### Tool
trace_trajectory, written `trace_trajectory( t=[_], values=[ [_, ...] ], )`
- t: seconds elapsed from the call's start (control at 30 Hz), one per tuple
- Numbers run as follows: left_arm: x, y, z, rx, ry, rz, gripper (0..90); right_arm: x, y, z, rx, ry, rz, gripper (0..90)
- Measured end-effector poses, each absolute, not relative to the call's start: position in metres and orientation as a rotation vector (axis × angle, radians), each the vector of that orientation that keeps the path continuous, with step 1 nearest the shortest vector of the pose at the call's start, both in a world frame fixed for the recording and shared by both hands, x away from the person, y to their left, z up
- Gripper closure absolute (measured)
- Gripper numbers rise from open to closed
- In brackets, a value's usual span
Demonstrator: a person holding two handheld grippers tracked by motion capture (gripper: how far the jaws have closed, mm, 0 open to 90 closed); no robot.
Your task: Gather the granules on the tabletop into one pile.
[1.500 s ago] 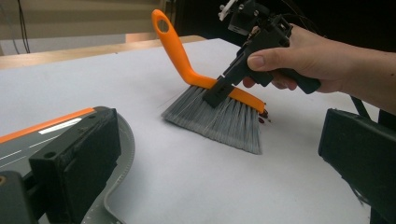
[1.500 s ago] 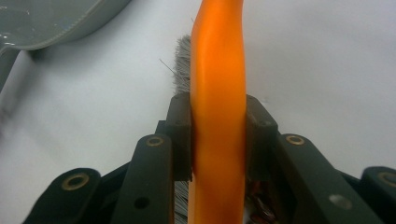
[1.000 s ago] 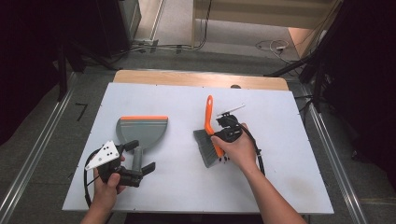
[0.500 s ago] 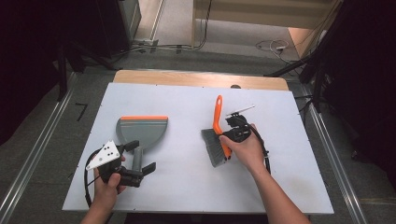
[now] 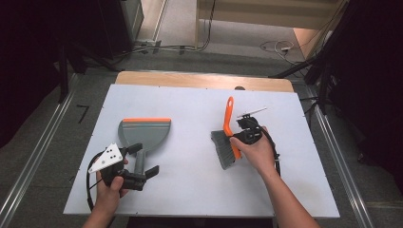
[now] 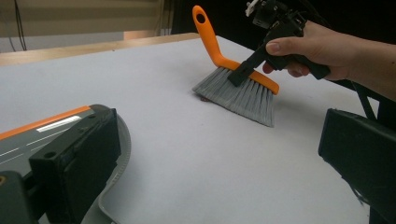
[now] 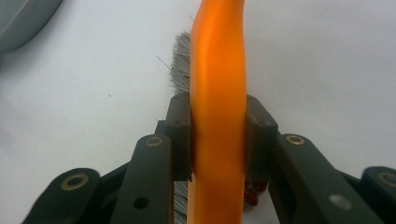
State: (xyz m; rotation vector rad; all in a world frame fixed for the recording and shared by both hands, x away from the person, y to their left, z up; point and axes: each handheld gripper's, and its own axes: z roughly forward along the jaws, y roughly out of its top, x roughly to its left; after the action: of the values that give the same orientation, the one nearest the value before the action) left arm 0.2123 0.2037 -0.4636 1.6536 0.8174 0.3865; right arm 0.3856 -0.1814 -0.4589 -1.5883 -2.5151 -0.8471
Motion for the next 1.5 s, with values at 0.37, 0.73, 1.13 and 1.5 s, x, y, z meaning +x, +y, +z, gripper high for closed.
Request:
trace_trajectory(
  t=[0.37, 0.73, 1.13, 1.5],
  values=[
    [0.213, 0.203, -0.464, 1.653, 0.818, 0.385, 0.0, 0.388, -0.193, -0.459, -1.604, -2.498, -0.849, 67.4],
    [0.214, 0.203, -0.464, 1.655, 0.817, 0.383, 0.0, 0.386, -0.197, -0.454, -1.592, -2.450, -0.920, 67.9],
    [0.214, 0.201, -0.464, 1.657, 0.816, 0.383, 0.0, 0.390, -0.156, -0.435, -1.532, -2.447, -0.965, 68.5],
    [0.213, 0.206, -0.464, 1.650, 0.823, 0.385, 0.0, 0.413, -0.145, -0.461, -1.664, -2.351, -0.863, 67.8]
  ],
)
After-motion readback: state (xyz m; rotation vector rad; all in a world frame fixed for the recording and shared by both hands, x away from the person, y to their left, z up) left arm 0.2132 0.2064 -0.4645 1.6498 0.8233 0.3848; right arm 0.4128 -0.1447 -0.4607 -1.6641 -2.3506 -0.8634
